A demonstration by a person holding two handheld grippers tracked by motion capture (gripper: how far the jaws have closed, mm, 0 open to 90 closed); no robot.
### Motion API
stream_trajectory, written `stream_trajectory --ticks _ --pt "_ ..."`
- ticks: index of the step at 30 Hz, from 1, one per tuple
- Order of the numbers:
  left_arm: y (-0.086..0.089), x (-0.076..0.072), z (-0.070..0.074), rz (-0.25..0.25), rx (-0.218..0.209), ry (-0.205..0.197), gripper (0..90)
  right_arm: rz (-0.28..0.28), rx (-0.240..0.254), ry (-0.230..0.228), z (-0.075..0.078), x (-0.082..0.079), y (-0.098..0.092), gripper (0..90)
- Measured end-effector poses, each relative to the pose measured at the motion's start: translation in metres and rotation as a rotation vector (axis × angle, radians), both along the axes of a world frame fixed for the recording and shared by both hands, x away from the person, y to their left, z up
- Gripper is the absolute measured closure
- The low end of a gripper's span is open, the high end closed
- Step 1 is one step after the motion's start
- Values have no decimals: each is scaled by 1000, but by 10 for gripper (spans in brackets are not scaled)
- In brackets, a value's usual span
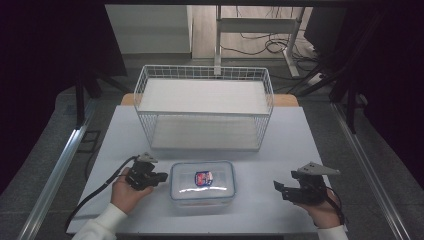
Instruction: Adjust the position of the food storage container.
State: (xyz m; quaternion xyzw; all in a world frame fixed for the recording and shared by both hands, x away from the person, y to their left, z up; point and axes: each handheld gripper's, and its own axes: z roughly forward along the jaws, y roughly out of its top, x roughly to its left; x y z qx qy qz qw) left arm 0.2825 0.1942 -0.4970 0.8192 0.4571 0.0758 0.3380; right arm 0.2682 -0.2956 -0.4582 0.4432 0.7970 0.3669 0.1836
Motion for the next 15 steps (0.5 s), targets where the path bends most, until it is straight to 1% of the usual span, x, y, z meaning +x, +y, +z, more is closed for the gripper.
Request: stream_trajectory --ticks 1,2,3,4,5,6,7,8,9,10,12,14,15 --pt "4 -2 4 4 -4 -17 866 1 2 0 0 -1 0 242" --pt "4 -2 4 4 -4 -17 848 1 2 0 0 -1 0 242" --pt "12 -7 10 6 -45 -28 786 3 -2 0 -1 -1 0 241" --pt "14 -9 12 25 -43 -37 722 4 -2 1 -1 -1 0 241" --pt "14 -9 12 25 -43 -37 629 4 -2 1 -1 -1 0 241" --pt "17 -11 14 48 -38 -54 629 4 -2 0 -1 -1 1 241" --pt "21 -15 20 79 -50 -72 475 6 -1 1 -1 -1 2 240" --pt "21 -15 20 79 -50 -72 418 6 -1 1 -1 -1 2 240" --pt "25 -19 25 98 -68 -84 368 11 3 -1 -1 -1 3 239" --pt "25 -19 25 98 -68 -84 352 11 3 -1 -1 -1 3 239" --pt "29 -22 31 111 -94 -91 310 16 8 -1 -1 -1 5 239" --pt "30 -23 33 116 -94 -92 292 19 8 0 -1 -1 5 238" --pt "30 -24 34 116 -97 -87 264 23 7 1 -1 -1 5 237"
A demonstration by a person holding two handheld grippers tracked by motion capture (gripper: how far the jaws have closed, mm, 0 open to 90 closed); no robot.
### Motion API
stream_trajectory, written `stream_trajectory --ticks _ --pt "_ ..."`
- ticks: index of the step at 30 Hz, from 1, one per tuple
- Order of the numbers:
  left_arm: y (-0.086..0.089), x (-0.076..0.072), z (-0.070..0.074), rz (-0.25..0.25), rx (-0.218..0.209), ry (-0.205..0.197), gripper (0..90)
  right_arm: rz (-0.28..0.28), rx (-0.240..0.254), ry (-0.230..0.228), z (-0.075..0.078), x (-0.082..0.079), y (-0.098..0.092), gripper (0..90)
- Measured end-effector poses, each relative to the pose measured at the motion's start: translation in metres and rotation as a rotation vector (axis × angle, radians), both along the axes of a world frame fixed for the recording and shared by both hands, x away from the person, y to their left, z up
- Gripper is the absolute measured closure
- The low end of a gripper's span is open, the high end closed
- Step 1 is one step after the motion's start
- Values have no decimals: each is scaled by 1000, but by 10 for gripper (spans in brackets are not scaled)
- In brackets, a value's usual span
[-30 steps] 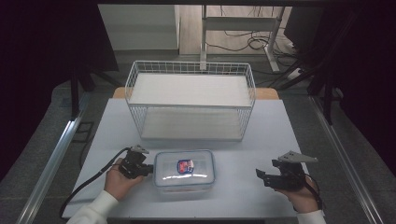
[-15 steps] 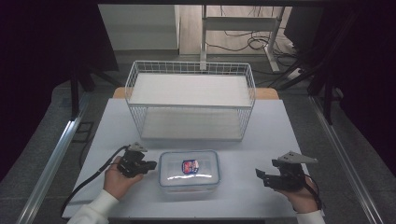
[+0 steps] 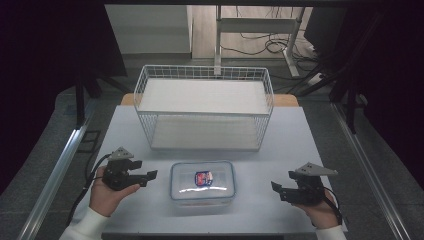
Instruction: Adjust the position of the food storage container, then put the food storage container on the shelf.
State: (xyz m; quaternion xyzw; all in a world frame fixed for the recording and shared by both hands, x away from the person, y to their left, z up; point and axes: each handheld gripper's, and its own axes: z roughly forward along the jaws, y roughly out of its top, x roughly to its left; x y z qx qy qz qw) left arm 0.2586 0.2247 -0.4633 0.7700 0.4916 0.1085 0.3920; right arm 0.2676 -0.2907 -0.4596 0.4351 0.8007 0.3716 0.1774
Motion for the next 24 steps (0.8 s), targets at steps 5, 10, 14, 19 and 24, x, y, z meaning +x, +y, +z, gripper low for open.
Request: stream_trajectory --ticks 5,10,14,19,24 --pt "-1 -1 0 -11 -8 12 242 3 4 -1 0 1 0 233" --pt "-1 -3 1 -19 -34 18 203 19 36 -3 2 2 3 221" --pt "-1 -4 2 -21 -79 28 159 48 98 5 1 2 9 194" --pt "-4 -9 -2 -30 -124 39 139 102 172 32 -1 3 22 178" --pt "-1 -12 -6 -32 -151 57 132 130 205 69 -3 5 32 170"
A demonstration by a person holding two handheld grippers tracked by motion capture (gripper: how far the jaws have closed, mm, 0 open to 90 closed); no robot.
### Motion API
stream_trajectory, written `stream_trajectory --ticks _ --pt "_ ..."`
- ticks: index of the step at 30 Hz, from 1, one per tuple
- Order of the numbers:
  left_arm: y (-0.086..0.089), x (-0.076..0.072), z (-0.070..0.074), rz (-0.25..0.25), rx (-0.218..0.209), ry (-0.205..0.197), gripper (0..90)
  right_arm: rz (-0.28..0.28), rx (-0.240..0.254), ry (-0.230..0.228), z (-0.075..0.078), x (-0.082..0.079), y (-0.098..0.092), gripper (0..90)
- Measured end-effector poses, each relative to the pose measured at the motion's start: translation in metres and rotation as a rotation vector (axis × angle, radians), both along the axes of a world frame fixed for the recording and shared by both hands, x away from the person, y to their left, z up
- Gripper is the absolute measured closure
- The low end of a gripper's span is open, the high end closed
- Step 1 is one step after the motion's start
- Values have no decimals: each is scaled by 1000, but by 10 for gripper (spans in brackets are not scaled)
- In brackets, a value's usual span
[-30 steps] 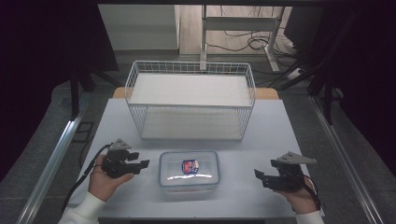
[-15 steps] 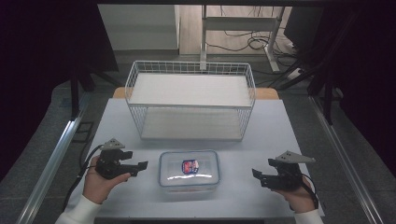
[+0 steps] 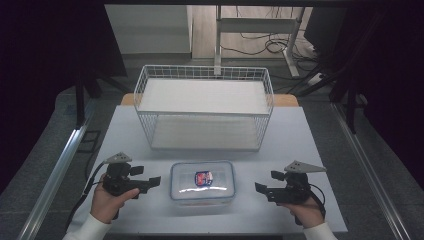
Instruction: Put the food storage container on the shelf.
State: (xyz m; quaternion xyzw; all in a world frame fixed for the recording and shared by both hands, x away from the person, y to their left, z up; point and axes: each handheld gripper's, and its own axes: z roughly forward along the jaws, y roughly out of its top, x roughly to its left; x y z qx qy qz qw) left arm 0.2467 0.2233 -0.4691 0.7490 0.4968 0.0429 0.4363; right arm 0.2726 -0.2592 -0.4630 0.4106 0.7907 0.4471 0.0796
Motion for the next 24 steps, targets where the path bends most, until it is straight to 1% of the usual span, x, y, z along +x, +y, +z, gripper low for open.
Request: stream_trajectory --ticks 1,2,3,4,5,8,10,11,12,13,14,15,16,20,21,24 --pt "-1 -1 -1 1 0 1 131 12 22 16 -1 1 5 166" --pt "-2 -1 -1 -5 -15 9 131 12 22 16 -1 1 5 166" --pt "-4 -2 -1 -18 -40 19 129 28 48 34 -2 2 10 165" --pt "-6 -2 -2 -29 -60 28 129 33 55 45 -2 3 13 164" --pt "-10 -1 -4 -38 -81 45 130 41 59 50 -3 4 16 163" --pt "-15 1 -11 -46 -87 78 127 61 81 72 -5 6 26 160" --pt "-20 2 -16 -61 -106 106 127 70 95 87 -6 8 29 160" --pt "-20 2 -16 -61 -106 106 127 74 101 94 -6 9 31 160" --pt "-27 4 -22 -86 -142 143 128 77 103 99 -7 10 33 160" --pt "-27 4 -22 -86 -142 143 128 80 103 105 -8 11 35 160" --pt "-33 9 -28 -105 -183 178 129 81 104 107 -9 11 36 160" --pt "-35 11 -31 -107 -197 192 132 85 103 109 -9 11 37 160" --pt "-36 14 -33 -112 -203 206 134 85 103 111 -10 11 39 160" --pt "-38 21 -40 -116 -240 235 143 89 88 105 -10 9 41 161" --pt "-38 21 -40 -116 -240 235 143 89 88 105 -10 9 41 161" --pt "-41 27 -46 -127 -277 267 145 83 91 110 -12 12 41 163"
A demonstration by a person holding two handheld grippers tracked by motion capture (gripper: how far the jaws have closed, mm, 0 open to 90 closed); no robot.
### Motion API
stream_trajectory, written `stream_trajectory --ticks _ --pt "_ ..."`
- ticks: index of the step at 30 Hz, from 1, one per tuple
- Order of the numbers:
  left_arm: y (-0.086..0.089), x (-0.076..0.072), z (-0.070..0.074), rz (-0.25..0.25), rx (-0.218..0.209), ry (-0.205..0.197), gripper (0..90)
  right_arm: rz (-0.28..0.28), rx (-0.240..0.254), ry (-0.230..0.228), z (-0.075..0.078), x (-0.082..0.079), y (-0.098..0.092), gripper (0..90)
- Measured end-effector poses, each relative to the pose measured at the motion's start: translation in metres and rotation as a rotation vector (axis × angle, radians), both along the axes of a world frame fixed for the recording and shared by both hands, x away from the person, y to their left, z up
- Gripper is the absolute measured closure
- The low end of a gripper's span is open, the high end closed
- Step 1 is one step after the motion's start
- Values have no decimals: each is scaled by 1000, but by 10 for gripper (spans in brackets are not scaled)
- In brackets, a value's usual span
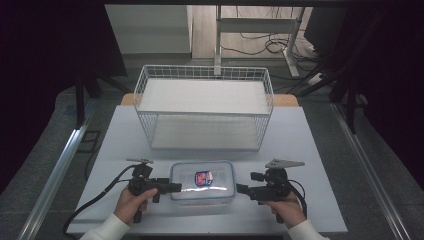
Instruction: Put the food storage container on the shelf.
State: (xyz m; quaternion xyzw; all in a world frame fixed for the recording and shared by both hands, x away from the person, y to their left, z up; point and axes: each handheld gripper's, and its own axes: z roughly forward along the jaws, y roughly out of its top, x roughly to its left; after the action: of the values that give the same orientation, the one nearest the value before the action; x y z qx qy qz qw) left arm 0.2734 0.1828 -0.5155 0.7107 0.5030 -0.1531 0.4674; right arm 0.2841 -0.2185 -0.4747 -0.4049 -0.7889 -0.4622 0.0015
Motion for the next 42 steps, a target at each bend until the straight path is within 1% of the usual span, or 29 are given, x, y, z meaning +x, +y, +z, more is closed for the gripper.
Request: stream_trajectory --ticks 2,3,4,5,7,9,10,11,14,17,19,20,21,22,23,24,25,26,27,28,30,31,32,34,35,36,37,39,42 --pt "1 4 -6 -18 -46 31 159 1 -1 4 -1 1 1 164" --pt "1 5 -8 -20 -56 37 176 1 0 8 -1 2 2 163" --pt "2 6 -10 -19 -55 37 193 5 23 24 -2 4 4 163" --pt "2 7 -11 -19 -60 41 192 7 28 30 -3 6 6 163" --pt "2 8 -12 -19 -67 45 187 12 19 34 -5 10 9 163" --pt "3 10 -15 -17 -82 61 183 12 18 43 -6 12 10 163" --pt "2 12 -19 -21 -71 78 183 20 22 57 -9 15 14 162" --pt "2 12 -20 -19 -68 81 182 26 22 59 -10 16 15 162" --pt "2 13 -20 -18 -70 80 177 33 14 68 -11 18 18 162" --pt "3 12 -17 -14 -64 68 213 42 4 81 -14 20 23 162" --pt "5 10 -14 -6 -65 51 282 43 7 102 -17 23 25 166" --pt "5 10 -14 -6 -65 51 301 43 7 102 -17 23 25 166" --pt "5 9 -13 2 -65 40 321 50 25 137 -21 27 26 179" --pt "5 9 -13 2 -65 40 332 50 25 137 -21 27 26 179" --pt "5 9 -12 7 -66 38 332 52 31 151 -22 28 27 181" --pt "6 9 -12 7 -64 38 347 45 52 204 -25 32 28 187" --pt "6 9 -12 4 -64 37 349 46 69 233 -27 34 28 190" --pt "6 9 -12 5 -64 38 349 46 69 233 -27 34 28 190" --pt "6 9 -12 8 -65 36 353 48 92 282 -31 39 28 197" --pt "6 9 -12 8 -65 36 357 48 92 282 -31 39 28 197" --pt "7 9 -11 16 -68 33 369 56 119 344 -35 45 29 215" --pt "7 9 -11 16 -68 33 373 56 119 344 -35 45 29 215" --pt "7 9 -11 16 -71 33 375 51 127 361 -37 47 28 235" --pt "7 9 -11 15 -71 33 377 49 131 373 -36 47 27 250" --pt "7 9 -12 17 -72 31 379 46 139 386 -36 48 26 277" --pt "7 9 -12 18 -72 28 383 37 153 409 -35 49 22 335" --pt "7 9 -11 19 -70 29 383 37 153 409 -35 49 22 335" --pt "7 8 -11 25 -74 29 391 29 177 423 -33 49 16 411" --pt "7 8 -11 31 -77 25 401 19 195 438 -34 49 14 438"
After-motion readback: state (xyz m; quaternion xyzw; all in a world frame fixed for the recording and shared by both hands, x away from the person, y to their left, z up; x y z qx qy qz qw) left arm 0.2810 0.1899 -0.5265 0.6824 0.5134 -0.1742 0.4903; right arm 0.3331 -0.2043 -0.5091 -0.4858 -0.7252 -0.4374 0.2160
